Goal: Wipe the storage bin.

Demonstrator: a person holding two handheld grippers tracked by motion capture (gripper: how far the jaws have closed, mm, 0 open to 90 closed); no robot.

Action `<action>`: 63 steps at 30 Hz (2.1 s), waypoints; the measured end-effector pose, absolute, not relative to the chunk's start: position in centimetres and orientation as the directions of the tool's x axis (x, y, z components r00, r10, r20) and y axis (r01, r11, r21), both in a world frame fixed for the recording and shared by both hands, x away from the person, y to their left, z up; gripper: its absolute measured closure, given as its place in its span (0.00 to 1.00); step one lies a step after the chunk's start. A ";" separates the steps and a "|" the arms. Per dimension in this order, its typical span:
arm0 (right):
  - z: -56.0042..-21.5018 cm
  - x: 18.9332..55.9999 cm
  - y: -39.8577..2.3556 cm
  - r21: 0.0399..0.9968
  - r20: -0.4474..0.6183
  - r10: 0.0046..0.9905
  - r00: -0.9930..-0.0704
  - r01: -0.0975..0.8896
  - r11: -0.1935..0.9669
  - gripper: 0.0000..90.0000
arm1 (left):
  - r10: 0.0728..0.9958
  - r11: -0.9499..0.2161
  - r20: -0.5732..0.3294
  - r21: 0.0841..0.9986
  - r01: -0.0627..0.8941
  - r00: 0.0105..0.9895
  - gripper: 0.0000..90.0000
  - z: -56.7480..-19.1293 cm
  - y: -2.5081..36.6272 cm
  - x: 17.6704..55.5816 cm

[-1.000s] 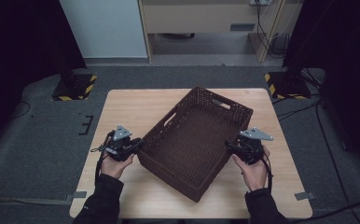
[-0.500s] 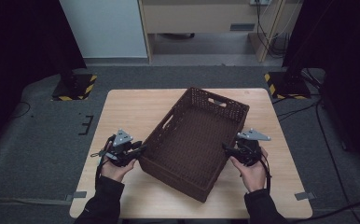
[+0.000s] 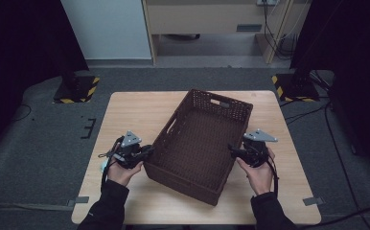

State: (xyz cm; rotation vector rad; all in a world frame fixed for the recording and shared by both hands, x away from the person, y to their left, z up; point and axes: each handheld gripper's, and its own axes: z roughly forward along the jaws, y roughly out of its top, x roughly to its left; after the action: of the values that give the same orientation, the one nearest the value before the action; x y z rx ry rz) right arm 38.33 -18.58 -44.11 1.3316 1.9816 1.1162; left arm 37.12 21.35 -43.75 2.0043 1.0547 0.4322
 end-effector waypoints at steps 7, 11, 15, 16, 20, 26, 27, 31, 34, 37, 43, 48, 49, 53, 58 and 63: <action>-44.5 37.8 -18.2 0.817 0.032 0.916 -0.400 0.538 0.207 0.40 | 0.804 -0.338 -0.040 0.789 0.512 0.593 0.85 -43.8 21.1 36.3; -44.7 38.1 -18.1 0.818 0.041 0.914 -0.404 0.538 0.201 0.44 | 0.807 -0.326 -0.026 0.814 0.481 0.590 0.75 -43.4 21.3 36.4; -44.8 38.4 -18.3 0.816 0.061 0.909 -0.411 0.545 0.192 0.47 | 0.812 -0.292 -0.040 0.836 0.464 0.583 0.71 -42.6 21.9 36.6; -44.8 38.5 -18.3 0.817 0.055 0.907 -0.417 0.541 0.199 0.47 | 0.811 -0.289 -0.042 0.838 0.463 0.583 0.70 -42.5 22.0 36.7; -44.9 39.4 -18.4 0.820 0.042 0.892 -0.450 0.525 0.226 0.48 | 0.805 -0.289 -0.051 0.837 0.465 0.591 0.71 -42.6 21.9 37.3; -45.3 40.3 -17.9 0.818 0.012 0.888 -0.459 0.515 0.255 0.51 | 0.788 -0.299 -0.074 0.821 0.486 0.611 0.78 -43.4 21.0 37.6; -45.3 40.2 -18.0 0.820 0.015 0.890 -0.456 0.515 0.251 0.49 | 0.786 -0.308 -0.069 0.818 0.486 0.615 0.80 -43.5 20.9 37.6; -45.0 39.8 -18.0 0.828 0.014 0.897 -0.442 0.508 0.237 0.44 | 0.795 -0.321 -0.050 0.812 0.488 0.605 0.83 -43.6 20.4 37.2; -44.6 39.3 -17.7 0.831 -0.013 0.896 -0.443 0.493 0.256 0.43 | 0.798 -0.306 -0.059 0.818 0.488 0.600 0.83 -43.8 20.4 36.9; -44.3 39.0 -17.5 0.825 -0.013 0.896 -0.444 0.501 0.261 0.42 | 0.797 -0.305 -0.059 0.820 0.485 0.601 0.82 -43.8 20.3 36.3; -45.0 39.1 -17.5 0.792 -0.023 0.903 -0.428 0.544 0.278 0.50 | 0.790 -0.320 -0.035 0.828 0.460 0.612 0.72 -43.7 19.9 36.1; -45.2 39.5 -17.5 0.790 -0.029 0.896 -0.444 0.538 0.292 0.53 | 0.796 -0.320 -0.014 0.839 0.440 0.606 0.66 -43.4 20.0 36.6; -45.2 39.6 -17.5 0.794 -0.031 0.895 -0.444 0.533 0.292 0.55 | 0.797 -0.317 -0.017 0.839 0.443 0.603 0.66 -43.4 20.0 36.7; -45.4 40.1 -17.6 0.810 -0.010 0.888 -0.459 0.518 0.276 0.60 | 0.797 -0.325 -0.015 0.831 0.450 0.604 0.65 -43.7 20.0 36.9; -45.4 40.3 -17.7 0.815 0.005 0.884 -0.468 0.514 0.268 0.55 | 0.787 -0.337 -0.022 0.821 0.460 0.617 0.74 -44.0 19.5 36.7; -44.9 39.9 -18.1 0.825 0.018 0.886 -0.464 0.508 0.249 0.48 | 0.806 -0.319 -0.021 0.826 0.465 0.591 0.71 -44.4 19.1 36.1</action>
State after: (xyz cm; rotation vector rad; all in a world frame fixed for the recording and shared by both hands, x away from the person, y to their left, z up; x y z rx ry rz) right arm 39.91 -18.08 -44.88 1.2668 2.0714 1.1060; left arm 36.07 19.07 -44.40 1.9703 1.0126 0.5079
